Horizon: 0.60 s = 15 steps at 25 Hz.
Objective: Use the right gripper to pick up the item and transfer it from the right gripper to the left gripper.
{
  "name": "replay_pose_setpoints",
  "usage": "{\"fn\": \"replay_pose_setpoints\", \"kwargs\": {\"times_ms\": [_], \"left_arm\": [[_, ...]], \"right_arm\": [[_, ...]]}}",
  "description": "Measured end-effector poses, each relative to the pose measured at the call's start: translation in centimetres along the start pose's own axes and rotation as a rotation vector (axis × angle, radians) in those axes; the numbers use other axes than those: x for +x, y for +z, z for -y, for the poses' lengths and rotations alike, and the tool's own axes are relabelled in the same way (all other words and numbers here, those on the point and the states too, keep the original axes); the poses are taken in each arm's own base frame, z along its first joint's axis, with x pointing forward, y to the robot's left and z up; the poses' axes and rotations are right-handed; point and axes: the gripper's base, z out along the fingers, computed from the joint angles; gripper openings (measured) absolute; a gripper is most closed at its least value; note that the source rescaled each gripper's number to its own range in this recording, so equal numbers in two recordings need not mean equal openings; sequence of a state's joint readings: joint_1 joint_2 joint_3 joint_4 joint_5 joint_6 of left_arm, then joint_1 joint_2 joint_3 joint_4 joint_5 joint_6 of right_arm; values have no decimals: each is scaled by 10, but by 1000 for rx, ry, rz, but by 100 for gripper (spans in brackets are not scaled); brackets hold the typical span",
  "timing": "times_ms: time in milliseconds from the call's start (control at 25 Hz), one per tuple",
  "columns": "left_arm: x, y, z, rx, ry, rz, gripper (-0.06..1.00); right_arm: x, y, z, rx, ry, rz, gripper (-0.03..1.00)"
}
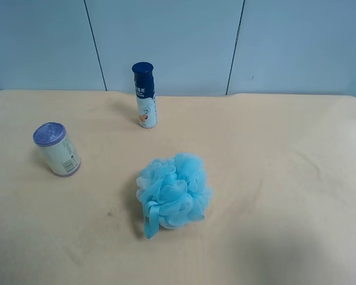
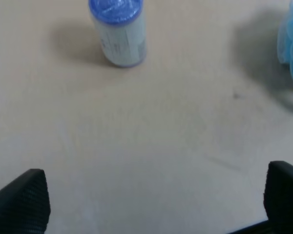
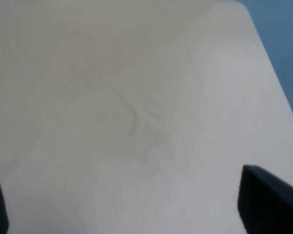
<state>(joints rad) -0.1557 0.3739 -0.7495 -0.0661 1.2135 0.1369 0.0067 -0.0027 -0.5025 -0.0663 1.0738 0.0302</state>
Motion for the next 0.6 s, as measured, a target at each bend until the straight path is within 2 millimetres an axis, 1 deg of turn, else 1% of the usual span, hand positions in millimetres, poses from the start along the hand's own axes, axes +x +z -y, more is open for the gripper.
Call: {"fn": "replay_pose_setpoints", "kwargs": {"times_ms": [80, 160, 240, 400, 440, 600], "left_arm": [[5, 2, 1, 7, -37, -6, 75], [8, 6, 1, 10, -65, -22, 90], [14, 14, 1, 10, -77, -56, 97], [32, 36, 0, -5, -73, -157, 99], [35, 39, 0, -5, -73, -171, 99], [33, 43, 0, -2, -79, -97, 99]], "right_arm": [[0, 0, 0, 0, 0, 0, 78], [0, 0, 0, 0, 0, 0, 78], [0, 0, 0, 0, 0, 0, 78], [0, 0, 0, 0, 0, 0, 78], [0, 0, 0, 0, 0, 0, 78], [0, 0, 0, 0, 0, 0, 78]]}}
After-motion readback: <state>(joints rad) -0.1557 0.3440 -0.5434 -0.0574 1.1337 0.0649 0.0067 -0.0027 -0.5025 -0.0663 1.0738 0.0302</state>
